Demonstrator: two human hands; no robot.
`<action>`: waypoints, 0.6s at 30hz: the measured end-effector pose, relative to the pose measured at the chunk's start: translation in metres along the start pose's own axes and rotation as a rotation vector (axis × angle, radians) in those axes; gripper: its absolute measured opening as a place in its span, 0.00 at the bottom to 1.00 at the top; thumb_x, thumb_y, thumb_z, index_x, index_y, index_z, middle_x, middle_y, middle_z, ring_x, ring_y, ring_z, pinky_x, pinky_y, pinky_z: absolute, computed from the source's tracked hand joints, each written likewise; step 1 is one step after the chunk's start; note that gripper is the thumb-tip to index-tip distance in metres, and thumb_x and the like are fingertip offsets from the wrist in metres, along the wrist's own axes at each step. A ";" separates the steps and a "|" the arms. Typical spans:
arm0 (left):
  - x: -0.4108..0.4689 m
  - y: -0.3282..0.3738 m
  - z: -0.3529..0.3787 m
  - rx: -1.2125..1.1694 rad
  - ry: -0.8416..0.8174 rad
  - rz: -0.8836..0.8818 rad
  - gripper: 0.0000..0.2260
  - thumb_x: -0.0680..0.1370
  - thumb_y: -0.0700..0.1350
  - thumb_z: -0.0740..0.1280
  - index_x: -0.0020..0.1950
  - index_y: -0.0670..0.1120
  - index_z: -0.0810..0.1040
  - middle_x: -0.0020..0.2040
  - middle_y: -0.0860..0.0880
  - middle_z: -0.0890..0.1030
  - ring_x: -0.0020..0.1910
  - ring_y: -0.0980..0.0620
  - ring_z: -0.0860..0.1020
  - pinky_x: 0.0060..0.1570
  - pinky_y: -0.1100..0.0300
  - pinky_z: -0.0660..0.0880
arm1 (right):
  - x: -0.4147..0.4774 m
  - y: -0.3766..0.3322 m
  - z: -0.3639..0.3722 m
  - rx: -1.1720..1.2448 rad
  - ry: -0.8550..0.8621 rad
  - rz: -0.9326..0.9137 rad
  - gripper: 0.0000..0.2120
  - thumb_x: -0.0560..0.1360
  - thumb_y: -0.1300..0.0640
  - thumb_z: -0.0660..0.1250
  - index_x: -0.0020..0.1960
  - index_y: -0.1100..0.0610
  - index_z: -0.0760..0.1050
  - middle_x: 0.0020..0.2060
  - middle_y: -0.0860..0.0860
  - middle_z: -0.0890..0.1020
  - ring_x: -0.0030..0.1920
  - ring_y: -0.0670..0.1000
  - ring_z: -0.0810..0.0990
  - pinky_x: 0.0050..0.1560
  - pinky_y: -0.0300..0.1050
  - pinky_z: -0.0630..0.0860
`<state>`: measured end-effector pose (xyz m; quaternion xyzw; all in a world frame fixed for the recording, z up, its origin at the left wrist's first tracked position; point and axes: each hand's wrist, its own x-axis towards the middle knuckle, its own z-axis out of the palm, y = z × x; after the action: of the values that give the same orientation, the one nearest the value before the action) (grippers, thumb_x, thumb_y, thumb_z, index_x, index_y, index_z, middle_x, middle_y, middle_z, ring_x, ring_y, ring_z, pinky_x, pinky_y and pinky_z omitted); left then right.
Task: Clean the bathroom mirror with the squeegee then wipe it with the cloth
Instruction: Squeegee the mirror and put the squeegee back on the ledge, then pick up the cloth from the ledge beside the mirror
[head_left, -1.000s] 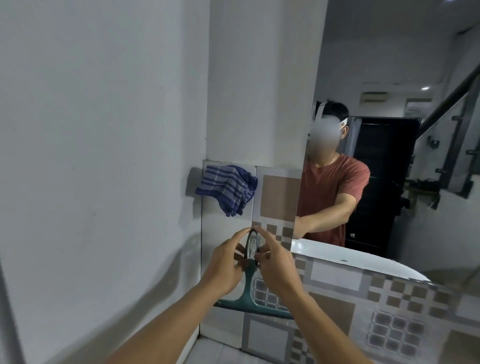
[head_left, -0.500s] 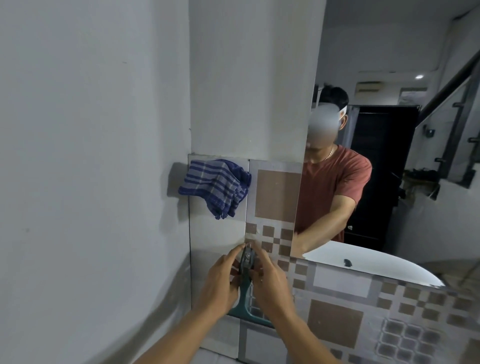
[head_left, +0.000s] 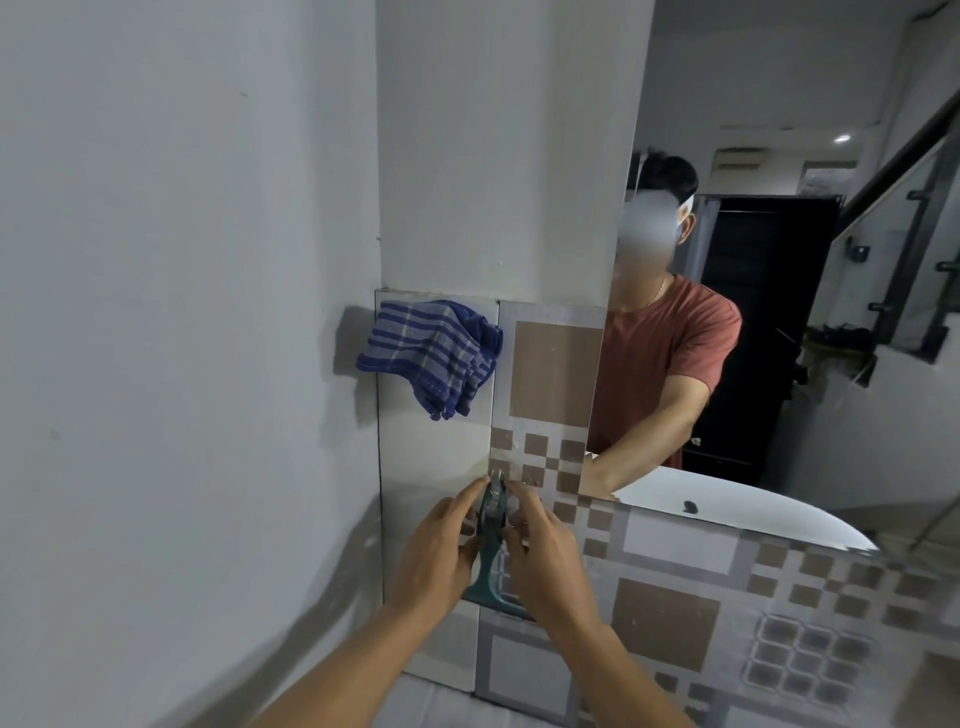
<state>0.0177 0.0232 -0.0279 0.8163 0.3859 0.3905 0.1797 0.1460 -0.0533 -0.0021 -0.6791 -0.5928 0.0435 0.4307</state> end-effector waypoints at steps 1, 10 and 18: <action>-0.003 0.003 -0.005 0.012 0.007 0.006 0.35 0.77 0.39 0.71 0.77 0.62 0.62 0.59 0.54 0.76 0.50 0.57 0.79 0.50 0.59 0.81 | -0.001 -0.003 -0.003 -0.018 -0.001 -0.010 0.27 0.82 0.64 0.61 0.74 0.40 0.62 0.64 0.49 0.80 0.56 0.48 0.81 0.53 0.46 0.83; -0.007 0.063 -0.082 0.133 0.394 0.312 0.08 0.79 0.46 0.66 0.58 0.50 0.79 0.48 0.55 0.81 0.44 0.59 0.77 0.39 0.63 0.79 | 0.015 -0.079 -0.057 -0.068 0.206 -0.196 0.17 0.83 0.56 0.61 0.71 0.50 0.70 0.63 0.49 0.79 0.55 0.50 0.81 0.52 0.46 0.80; 0.070 0.116 -0.177 0.370 0.630 0.395 0.07 0.80 0.43 0.64 0.57 0.46 0.78 0.53 0.47 0.80 0.54 0.45 0.75 0.47 0.53 0.75 | 0.077 -0.146 -0.103 -0.160 0.199 -0.301 0.20 0.84 0.52 0.58 0.76 0.52 0.66 0.68 0.52 0.75 0.66 0.54 0.74 0.57 0.49 0.73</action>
<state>-0.0356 0.0016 0.1873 0.7338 0.3215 0.5723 -0.1753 0.1155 -0.0546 0.1897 -0.6159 -0.6436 -0.1357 0.4336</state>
